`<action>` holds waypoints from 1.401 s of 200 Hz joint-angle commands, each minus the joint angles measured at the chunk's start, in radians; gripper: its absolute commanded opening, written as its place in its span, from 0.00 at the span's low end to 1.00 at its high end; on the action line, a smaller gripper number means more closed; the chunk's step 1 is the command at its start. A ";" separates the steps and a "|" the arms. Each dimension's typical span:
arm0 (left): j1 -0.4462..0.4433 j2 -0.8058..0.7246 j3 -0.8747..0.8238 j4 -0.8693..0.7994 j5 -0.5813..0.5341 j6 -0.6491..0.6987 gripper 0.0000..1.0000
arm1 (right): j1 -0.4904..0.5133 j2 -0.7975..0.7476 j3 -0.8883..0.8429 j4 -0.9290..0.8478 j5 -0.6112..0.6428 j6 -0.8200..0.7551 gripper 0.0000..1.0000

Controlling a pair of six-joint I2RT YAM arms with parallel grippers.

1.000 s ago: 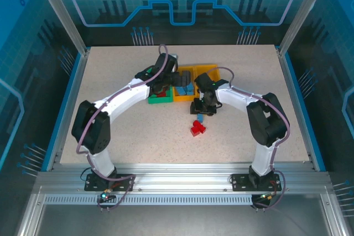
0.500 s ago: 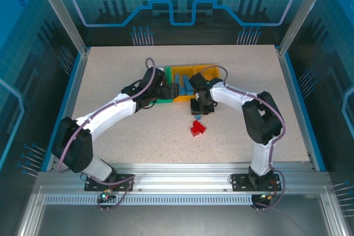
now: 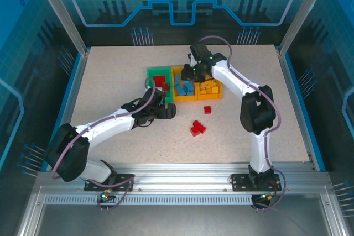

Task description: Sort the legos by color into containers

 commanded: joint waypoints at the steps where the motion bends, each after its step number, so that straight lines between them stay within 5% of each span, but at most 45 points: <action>1: -0.045 -0.036 -0.032 0.039 0.013 0.010 0.99 | -0.031 0.104 0.102 -0.045 -0.068 0.031 0.30; 62: -0.190 0.018 -0.045 0.157 0.119 0.109 0.99 | -0.042 0.158 0.218 -0.056 -0.107 0.034 0.65; 162: -0.275 0.203 -0.012 0.268 0.303 0.345 0.99 | -0.088 -0.117 -0.102 0.001 -0.099 -0.037 0.72; 225: -0.276 0.353 0.089 0.237 0.289 0.421 0.93 | -0.150 -0.208 -0.209 0.028 -0.096 -0.034 0.73; 280: -0.276 0.387 0.108 0.238 0.277 0.438 0.65 | -0.180 -0.239 -0.249 0.044 -0.100 -0.029 0.73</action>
